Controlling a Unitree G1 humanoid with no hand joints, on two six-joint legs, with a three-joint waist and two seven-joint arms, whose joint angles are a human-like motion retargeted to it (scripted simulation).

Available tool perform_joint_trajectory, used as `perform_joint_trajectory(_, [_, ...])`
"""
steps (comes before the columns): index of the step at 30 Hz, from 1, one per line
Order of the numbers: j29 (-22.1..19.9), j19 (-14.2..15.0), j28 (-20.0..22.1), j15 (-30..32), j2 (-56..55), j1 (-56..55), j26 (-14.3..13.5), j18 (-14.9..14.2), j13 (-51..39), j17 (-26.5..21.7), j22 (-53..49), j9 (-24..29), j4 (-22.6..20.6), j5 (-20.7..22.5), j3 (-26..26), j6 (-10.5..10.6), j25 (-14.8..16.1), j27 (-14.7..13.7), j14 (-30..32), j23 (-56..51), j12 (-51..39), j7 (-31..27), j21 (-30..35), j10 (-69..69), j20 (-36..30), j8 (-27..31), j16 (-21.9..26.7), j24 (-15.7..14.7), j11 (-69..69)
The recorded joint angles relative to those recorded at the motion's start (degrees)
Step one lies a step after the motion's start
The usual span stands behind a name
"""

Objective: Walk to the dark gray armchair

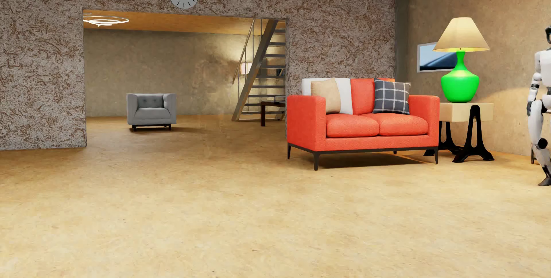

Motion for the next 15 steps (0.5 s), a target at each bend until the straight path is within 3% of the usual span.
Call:
perform_joint_trajectory(1, [0.0,0.0,0.0,0.94,-1.45,-1.52,0.0,0.0,-0.47,0.14,0.73,-0.21,0.23,0.6,-1.5,0.05,0.0,0.0,-1.37,0.09,0.37,0.0,0.27,1.3,3.83,0.0,0.15,0.0,0.8])
perform_joint_trajectory(2, [0.0,0.0,0.0,0.51,-0.93,0.69,0.0,0.0,0.75,-0.08,0.51,-1.02,0.32,1.44,1.8,0.84,0.0,0.0,-4.32,-0.47,2.17,0.0,0.14,-3.72,5.47,0.0,-0.14,0.0,1.51])
perform_joint_trajectory(3, [0.0,0.0,0.0,1.18,-1.24,-2.33,0.0,0.0,0.01,-0.3,0.31,-0.14,-0.1,1.0,-0.26,0.17,0.0,0.0,-11.52,-0.98,1.93,0.0,0.27,15.24,4.22,0.0,0.29,0.0,2.09])
perform_joint_trajectory(4, [0.0,0.0,0.0,0.7,-0.86,-4.97,0.0,0.0,-0.12,-0.45,0.33,0.43,0.04,1.3,-0.12,0.23,0.0,0.0,-12.92,-1.89,2.58,0.0,0.57,19.14,4.59,0.0,0.26,0.0,3.04])
perform_joint_trajectory(5, [0.0,0.0,0.0,-2.42,0.84,-8.92,0.0,0.0,0.0,-0.74,-0.24,1.29,0.72,1.94,0.65,0.74,0.0,0.0,-12.44,-3.52,3.16,0.0,-0.98,26.06,4.31,0.0,0.39,0.0,2.14])
perform_joint_trajectory(6, [0.0,0.0,0.0,-3.86,3.56,-11.39,0.0,0.0,-1.04,-1.58,1.19,3.25,1.61,2.64,0.81,1.54,0.0,0.0,-10.9,-3.66,3.73,0.0,1.45,32.89,5.51,0.0,-0.39,0.0,2.53])
perform_joint_trajectory(8, [0.0,0.0,0.0,-6.56,6.5,-17.73,0.0,0.0,-2.53,-1.81,0.73,3.66,1.8,1.01,5.48,1.09,0.0,0.0,-9.95,-3.88,5.42,0.0,1.37,40.47,5.1,0.0,-0.85,0.0,1.7])
perform_joint_trajectory(9, [0.0,0.0,0.0,-8.11,6.72,-22.18,0.0,0.0,-3.99,-1.46,0.98,3.16,1.76,0.27,7.86,-0.01,0.0,0.0,-9.61,-3.42,5.87,0.0,0.98,39.47,4.55,0.0,-0.43,0.0,0.81])
perform_joint_trajectory(15, [0.0,0.0,0.0,-20.38,20.63,-34.96,0.0,0.0,-8.57,-1.79,5.88,4.43,3.3,-1.83,14.18,-0.43,0.0,0.0,2.4,-5.97,8.47,0.0,-2.2,22.21,5.66,0.0,0.07,0.0,-3.7])
